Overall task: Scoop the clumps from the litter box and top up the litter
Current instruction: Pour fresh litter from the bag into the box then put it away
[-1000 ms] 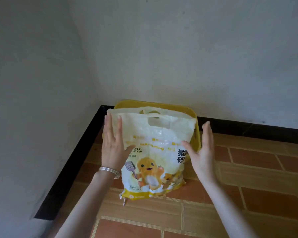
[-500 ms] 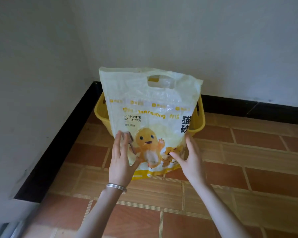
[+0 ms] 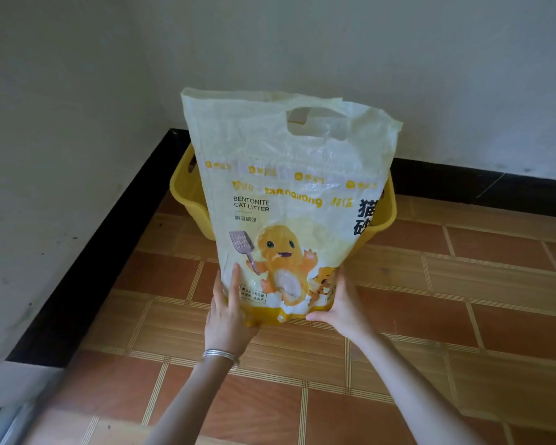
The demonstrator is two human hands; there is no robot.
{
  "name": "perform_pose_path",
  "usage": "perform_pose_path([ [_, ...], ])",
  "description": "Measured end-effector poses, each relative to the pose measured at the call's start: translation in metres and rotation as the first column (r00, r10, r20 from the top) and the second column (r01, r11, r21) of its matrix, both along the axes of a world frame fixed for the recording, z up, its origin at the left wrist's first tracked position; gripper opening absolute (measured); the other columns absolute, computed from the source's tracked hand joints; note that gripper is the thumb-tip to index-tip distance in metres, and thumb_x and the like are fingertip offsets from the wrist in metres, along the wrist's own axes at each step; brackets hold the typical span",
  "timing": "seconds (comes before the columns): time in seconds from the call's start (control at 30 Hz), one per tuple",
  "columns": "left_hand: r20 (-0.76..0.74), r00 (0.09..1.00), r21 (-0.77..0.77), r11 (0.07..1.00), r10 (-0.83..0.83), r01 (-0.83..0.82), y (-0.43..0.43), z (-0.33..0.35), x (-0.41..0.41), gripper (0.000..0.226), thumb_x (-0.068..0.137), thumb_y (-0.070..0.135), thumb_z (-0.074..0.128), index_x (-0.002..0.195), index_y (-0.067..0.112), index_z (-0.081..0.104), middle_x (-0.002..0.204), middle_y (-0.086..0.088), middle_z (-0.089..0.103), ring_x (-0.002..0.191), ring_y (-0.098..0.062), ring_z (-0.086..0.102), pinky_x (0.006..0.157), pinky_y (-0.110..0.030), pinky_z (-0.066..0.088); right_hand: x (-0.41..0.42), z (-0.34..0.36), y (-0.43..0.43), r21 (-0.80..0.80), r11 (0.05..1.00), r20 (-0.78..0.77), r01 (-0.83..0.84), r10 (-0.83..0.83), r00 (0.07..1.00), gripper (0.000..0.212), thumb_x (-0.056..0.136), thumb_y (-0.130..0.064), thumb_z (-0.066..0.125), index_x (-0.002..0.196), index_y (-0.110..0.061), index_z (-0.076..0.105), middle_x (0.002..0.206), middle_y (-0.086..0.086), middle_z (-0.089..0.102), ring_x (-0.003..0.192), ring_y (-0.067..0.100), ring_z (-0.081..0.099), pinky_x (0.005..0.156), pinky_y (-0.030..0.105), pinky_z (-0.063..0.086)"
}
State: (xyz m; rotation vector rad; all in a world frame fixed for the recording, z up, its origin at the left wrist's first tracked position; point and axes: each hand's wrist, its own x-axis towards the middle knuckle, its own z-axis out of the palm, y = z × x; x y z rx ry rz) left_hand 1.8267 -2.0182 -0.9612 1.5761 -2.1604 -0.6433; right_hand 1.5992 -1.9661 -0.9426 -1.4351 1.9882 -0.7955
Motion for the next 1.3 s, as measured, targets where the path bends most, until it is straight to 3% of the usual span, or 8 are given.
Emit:
perform_pose_path([
  [0.3,0.122,0.993,0.06,0.998,-0.002,-0.006,-0.009,0.001,0.0,0.129,0.062,0.023,0.078,0.133,0.053,-0.025,0.12,-0.013,0.045,0.102,-0.033,0.049,0.071,-0.041,0.05,-0.002,-0.007,0.003,-0.041,0.998,-0.251,0.056,-0.064,0.966,0.097,0.062,-0.024,0.084,0.141,-0.013,0.029,0.125,0.009,0.055,0.111,0.026,0.054,0.079,0.024,0.041],
  [0.43,0.021,0.999,0.068,0.997,0.025,-0.026,-0.012,0.012,0.003,0.119,0.059,0.038,0.082,0.143,0.046,-0.002,0.105,-0.008,0.059,0.087,-0.031,0.058,0.063,-0.038,0.05,0.003,0.013,0.008,-0.235,0.972,-0.166,0.014,-0.054,0.985,0.099,0.069,-0.017,0.08,0.144,-0.038,0.019,0.12,-0.005,0.06,0.095,0.007,0.061,0.075,0.012,0.046],
  [0.53,-0.022,0.998,0.108,0.993,0.058,-0.055,-0.012,0.028,0.007,0.108,0.062,0.033,0.081,0.143,0.044,0.01,0.101,-0.005,0.064,0.082,-0.031,0.062,0.061,-0.034,0.047,0.008,0.032,0.012,-0.286,0.958,-0.117,0.006,-0.041,0.992,0.096,0.074,-0.017,0.076,0.139,-0.052,0.015,0.124,-0.011,0.055,0.093,0.007,0.062,0.077,0.027,0.055],
  [0.7,-0.193,0.973,0.208,0.974,0.129,-0.088,0.001,0.055,0.02,0.096,0.055,0.044,0.079,0.136,0.051,0.027,0.1,0.005,0.068,0.083,-0.028,0.065,0.073,-0.04,0.053,0.013,0.062,0.018,-0.316,0.947,-0.102,0.052,-0.088,0.991,0.073,0.076,-0.028,0.073,0.136,-0.04,0.033,0.104,-0.005,0.068,0.076,0.011,0.064,0.065,0.032,0.055],
  [0.83,-0.35,0.917,0.26,0.96,0.19,-0.1,0.005,0.077,0.035,0.083,0.047,0.053,0.06,0.127,0.054,0.038,0.085,0.015,0.064,0.075,-0.006,0.062,0.073,-0.034,0.053,0.022,0.086,0.017,-0.347,0.935,-0.115,0.074,-0.12,0.986,0.063,0.076,-0.022,0.075,0.132,-0.023,0.047,0.085,-0.004,0.068,0.072,0.013,0.063,0.063,0.028,0.052],
  [1.03,-0.385,0.917,0.158,0.987,0.099,-0.04,0.001,0.121,0.05,0.064,0.053,0.049,0.055,0.115,0.058,0.045,0.073,0.002,0.063,0.063,-0.013,0.058,0.065,-0.034,0.053,0.03,0.131,0.005,-0.387,0.921,-0.081,0.056,-0.094,0.992,0.047,0.078,-0.015,0.072,0.122,-0.022,0.058,0.079,0.002,0.066,0.069,0.024,0.06,0.064,0.03,0.049],
  [1.13,-0.367,0.928,0.127,0.992,0.067,-0.021,-0.006,0.144,0.054,0.061,0.055,0.051,0.053,0.116,0.045,0.055,0.076,0.001,0.065,0.069,-0.015,0.06,0.067,-0.034,0.053,0.031,0.149,-0.004,-0.334,0.94,-0.054,0.065,-0.088,0.995,0.039,0.081,-0.015,0.068,0.119,-0.018,0.06,0.084,0.003,0.07,0.073,0.023,0.065,0.067,0.038,0.053],
  [1.3,-0.375,0.923,0.162,0.986,0.088,-0.028,-0.017,0.169,0.053,0.054,0.057,0.046,0.06,0.111,0.042,0.059,0.084,0.002,0.069,0.078,-0.013,0.065,0.074,-0.037,0.055,0.039,0.165,-0.01,-0.379,0.921,-0.128,0.088,-0.146,0.981,0.026,0.08,-0.013,0.068,0.105,-0.012,0.066,0.071,0.004,0.068,0.065,0.021,0.062,0.057,0.025,0.045],
])
